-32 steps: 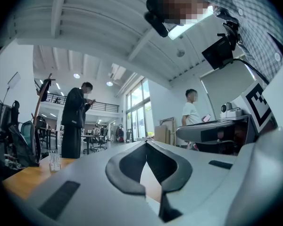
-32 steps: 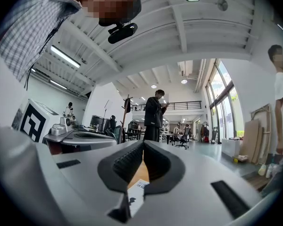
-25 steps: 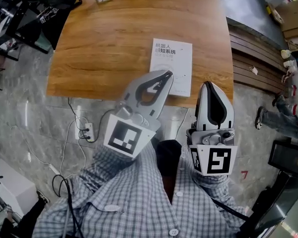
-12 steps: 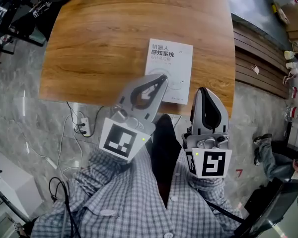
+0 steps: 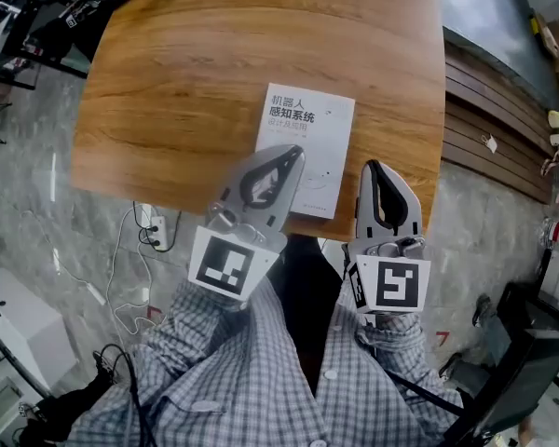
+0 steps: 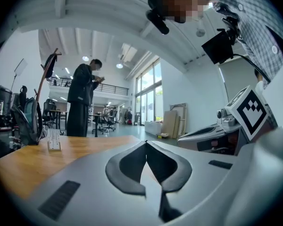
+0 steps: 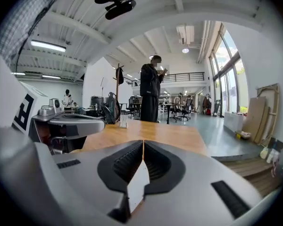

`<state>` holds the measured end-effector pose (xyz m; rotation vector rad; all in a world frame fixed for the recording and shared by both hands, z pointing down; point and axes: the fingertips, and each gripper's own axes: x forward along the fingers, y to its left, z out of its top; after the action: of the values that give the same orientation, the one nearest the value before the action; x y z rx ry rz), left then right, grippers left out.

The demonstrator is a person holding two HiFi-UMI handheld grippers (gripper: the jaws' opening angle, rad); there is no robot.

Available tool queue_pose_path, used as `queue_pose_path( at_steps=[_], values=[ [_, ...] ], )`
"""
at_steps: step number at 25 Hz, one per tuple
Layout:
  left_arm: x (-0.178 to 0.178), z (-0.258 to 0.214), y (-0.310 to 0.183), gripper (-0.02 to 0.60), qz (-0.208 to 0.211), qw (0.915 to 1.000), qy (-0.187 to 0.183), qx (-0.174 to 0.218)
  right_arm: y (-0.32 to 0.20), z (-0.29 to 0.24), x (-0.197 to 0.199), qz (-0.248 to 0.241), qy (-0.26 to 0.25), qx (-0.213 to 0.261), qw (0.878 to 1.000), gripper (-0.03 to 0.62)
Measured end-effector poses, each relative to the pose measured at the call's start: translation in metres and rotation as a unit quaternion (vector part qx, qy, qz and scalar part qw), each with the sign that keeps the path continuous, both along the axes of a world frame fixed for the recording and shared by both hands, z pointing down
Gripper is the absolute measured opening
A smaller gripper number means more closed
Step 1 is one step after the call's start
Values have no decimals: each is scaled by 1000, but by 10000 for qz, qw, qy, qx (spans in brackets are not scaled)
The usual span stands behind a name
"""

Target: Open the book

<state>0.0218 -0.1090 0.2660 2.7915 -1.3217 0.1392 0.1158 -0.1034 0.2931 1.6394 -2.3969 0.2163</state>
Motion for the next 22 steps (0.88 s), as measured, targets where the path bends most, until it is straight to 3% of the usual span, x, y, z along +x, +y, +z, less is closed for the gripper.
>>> queue_pose_path(
  at_steps=[7,11,16,19,22],
  values=[
    [6,30,-21,9,-417,9988,-182,-192,-22,55,13,-204,-181,-751,9968,23],
    [6,57,-26,9,-508,9977,-147,-417,-29,88,13,-230,-616,-1262,9898,25],
    [9,90,-29,9,-237,9971,-342,-645,-35,131,9,-380,-205,-1724,9841,26],
    [10,110,-28,9,73,9944,-686,-797,-34,154,4,-496,-75,-2028,9779,29],
    [8,123,-32,9,134,9938,-668,-878,-33,170,-3,-672,10,-2317,9705,94]
  ],
)
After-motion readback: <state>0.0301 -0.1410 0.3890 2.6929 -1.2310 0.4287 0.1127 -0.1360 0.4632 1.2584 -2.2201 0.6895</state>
